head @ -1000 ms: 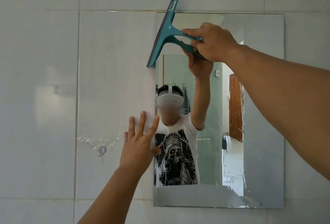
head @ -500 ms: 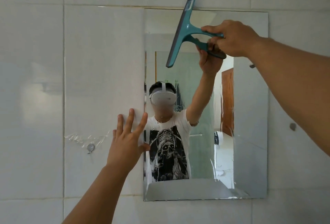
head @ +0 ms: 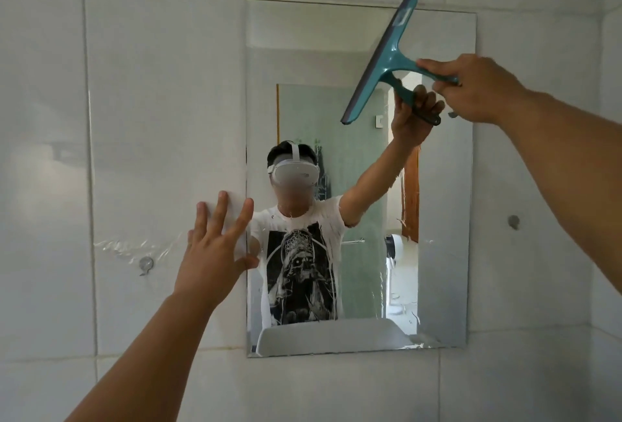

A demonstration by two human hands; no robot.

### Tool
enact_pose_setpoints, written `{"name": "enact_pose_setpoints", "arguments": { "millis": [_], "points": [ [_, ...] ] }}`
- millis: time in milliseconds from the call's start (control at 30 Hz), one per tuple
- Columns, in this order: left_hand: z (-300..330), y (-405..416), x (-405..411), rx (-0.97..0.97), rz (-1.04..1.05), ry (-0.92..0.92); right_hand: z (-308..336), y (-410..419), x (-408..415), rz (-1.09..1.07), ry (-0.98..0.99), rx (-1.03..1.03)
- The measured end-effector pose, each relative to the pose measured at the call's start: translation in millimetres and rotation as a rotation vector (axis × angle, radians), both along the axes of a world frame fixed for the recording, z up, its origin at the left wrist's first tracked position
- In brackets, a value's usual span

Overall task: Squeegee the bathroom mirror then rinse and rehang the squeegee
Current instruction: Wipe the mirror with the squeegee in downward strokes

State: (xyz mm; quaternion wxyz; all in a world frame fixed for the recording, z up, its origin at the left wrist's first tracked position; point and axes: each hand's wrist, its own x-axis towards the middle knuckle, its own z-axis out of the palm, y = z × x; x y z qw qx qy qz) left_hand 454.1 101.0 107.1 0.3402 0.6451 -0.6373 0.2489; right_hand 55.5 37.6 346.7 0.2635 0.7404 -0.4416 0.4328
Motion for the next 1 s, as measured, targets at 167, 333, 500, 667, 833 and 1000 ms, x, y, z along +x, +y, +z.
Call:
{"name": "enact_pose_setpoints", "arguments": {
  "millis": [167, 333, 500, 667, 833, 1000],
  "points": [
    [0.3, 0.8, -2.0, -0.004, -0.007, 0.021, -32.4, -1.3, -28.9, -0.004, -0.104, 0.061],
    [1.1, 2.1, -4.1, 0.006, 0.006, 0.019, -72.2, -1.6, -33.8, 0.007, -0.246, 0.087],
    [1.6, 2.8, -5.2, 0.008, 0.009, 0.019, -107.4, -5.4, -10.0, 0.018, -0.41, 0.134],
    [0.8, 2.8, -4.1, -0.006, -0.009, 0.024, -133.0, -1.1, 20.1, 0.079, -0.568, 0.172],
    [0.9, 3.1, -4.5, -0.023, -0.017, 0.032, -145.0, 5.3, 56.2, 0.106, -0.724, 0.209],
    [0.7, 1.8, -2.0, -0.011, -0.007, 0.02, -146.9, 16.4, 103.4, 0.181, -0.897, 0.249]
  ]
}}
